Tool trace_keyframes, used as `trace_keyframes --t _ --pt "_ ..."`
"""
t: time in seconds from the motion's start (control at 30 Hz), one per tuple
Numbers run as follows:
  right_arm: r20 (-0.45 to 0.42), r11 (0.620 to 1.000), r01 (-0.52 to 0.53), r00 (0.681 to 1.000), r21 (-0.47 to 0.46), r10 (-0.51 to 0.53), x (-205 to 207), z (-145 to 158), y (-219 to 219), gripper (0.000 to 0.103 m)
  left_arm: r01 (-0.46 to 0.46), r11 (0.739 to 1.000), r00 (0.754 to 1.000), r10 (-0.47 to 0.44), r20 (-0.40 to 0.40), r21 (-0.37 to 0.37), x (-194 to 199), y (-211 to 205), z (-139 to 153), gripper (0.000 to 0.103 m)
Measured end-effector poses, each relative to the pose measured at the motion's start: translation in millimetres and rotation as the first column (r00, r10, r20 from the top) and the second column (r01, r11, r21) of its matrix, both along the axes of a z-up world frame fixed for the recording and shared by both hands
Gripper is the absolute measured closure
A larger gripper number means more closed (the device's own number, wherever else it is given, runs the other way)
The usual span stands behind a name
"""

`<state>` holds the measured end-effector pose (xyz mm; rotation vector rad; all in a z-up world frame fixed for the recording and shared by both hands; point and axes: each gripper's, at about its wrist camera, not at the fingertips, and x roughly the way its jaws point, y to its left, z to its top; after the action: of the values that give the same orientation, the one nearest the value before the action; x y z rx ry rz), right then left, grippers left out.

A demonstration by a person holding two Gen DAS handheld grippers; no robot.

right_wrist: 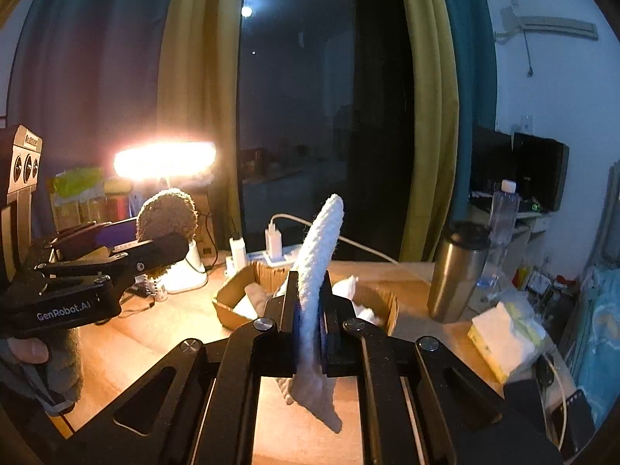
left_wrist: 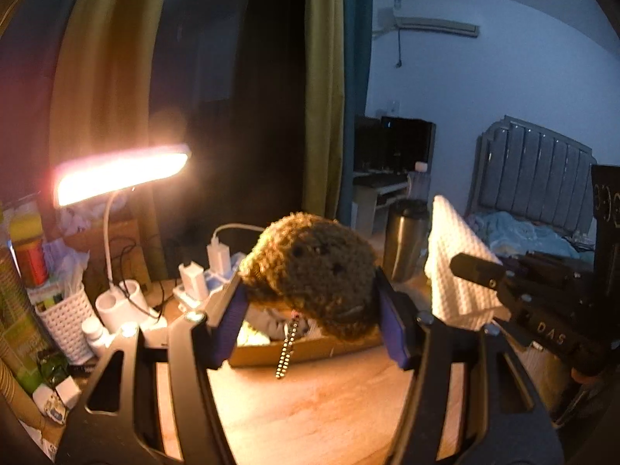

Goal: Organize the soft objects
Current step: 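Carry the brown plush and white towel with both tools over the box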

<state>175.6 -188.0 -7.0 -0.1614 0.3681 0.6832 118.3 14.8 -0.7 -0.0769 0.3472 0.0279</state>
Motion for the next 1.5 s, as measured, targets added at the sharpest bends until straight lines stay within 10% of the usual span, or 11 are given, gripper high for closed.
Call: trace_keyframes --t 0.8,1.5 --pt "0.086 1.0 0.011 0.996 0.024 -0.013 39.3 42.9 16.7 0.095 0.006 1.0 0.99 -0.003 0.141 -0.021 49.1 24.0 40.9 0.042" --pt "0.02 0.999 -0.045 0.999 0.022 0.045 94.4 12.1 46.2 0.095 -0.022 0.998 1.0 0.023 0.02 -0.062 116.8 43.6 -10.3 0.042"
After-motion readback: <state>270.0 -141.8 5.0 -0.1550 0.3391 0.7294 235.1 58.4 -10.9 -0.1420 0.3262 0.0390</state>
